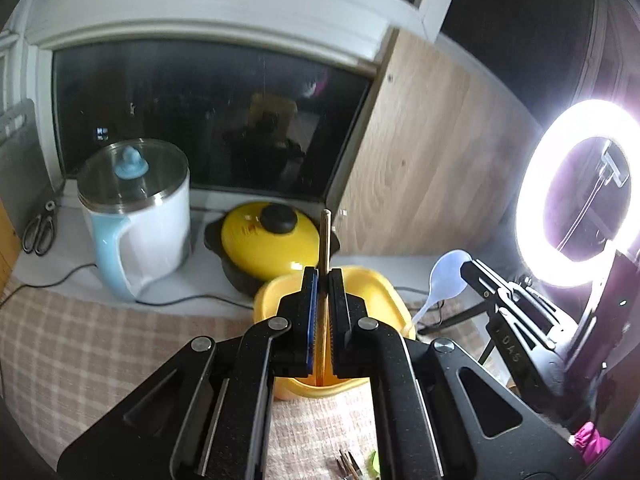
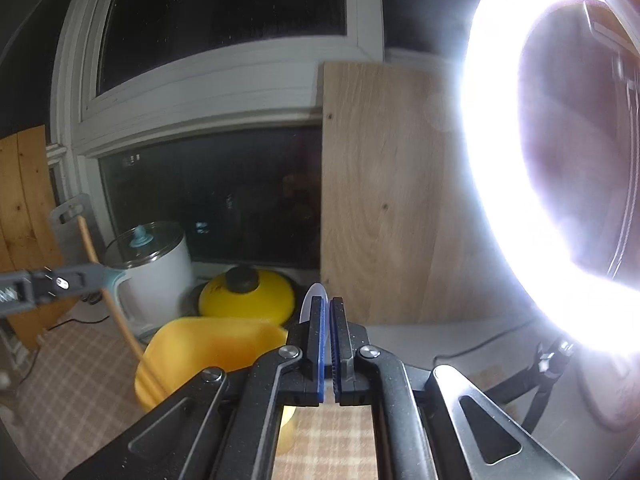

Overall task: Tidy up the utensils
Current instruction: 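Lower chopstick into yellow container with left tool while right tool drops clear spoon in, then move both open tools back to the utensil pile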

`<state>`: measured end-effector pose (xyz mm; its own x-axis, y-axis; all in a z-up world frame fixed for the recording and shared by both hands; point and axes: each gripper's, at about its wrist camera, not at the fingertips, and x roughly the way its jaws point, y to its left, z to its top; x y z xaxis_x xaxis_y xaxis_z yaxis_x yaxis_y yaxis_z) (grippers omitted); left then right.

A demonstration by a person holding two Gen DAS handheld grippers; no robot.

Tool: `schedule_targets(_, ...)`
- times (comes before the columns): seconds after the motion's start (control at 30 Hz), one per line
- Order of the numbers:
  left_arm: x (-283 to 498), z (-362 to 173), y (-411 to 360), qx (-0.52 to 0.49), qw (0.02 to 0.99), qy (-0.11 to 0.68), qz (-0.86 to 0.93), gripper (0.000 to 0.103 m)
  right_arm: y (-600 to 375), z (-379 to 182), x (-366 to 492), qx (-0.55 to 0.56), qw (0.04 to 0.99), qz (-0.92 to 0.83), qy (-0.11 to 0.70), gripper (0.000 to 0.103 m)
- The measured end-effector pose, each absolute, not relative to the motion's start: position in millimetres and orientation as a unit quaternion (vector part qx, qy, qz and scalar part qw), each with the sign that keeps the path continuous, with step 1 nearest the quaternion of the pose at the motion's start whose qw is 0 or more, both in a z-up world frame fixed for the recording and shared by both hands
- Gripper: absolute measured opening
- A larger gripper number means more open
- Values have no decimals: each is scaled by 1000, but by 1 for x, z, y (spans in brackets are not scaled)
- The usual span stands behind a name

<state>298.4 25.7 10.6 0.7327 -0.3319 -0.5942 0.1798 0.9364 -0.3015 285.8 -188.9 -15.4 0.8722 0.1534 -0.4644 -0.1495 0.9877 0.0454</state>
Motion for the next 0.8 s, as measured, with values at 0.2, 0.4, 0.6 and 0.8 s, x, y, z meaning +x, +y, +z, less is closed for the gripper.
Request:
schedule_targets(0.2,304,-15,14,-108,914,365,-139,3,-189,-28,290,28,958,109,264,0)
schedule_targets(0.4,306,-26,17,-111,909,379,-133,3,-185,-35,293,36,951,128,279,3)
schedule_targets(0.6,298,-22,27,-116,912,376,-118,52,-190,-32,285,52,949,138,279,31)
schedule_targets(0.8,285,-11,41,-128,919,360,-103,53,-202,-24,267,58,950,145,270,52)
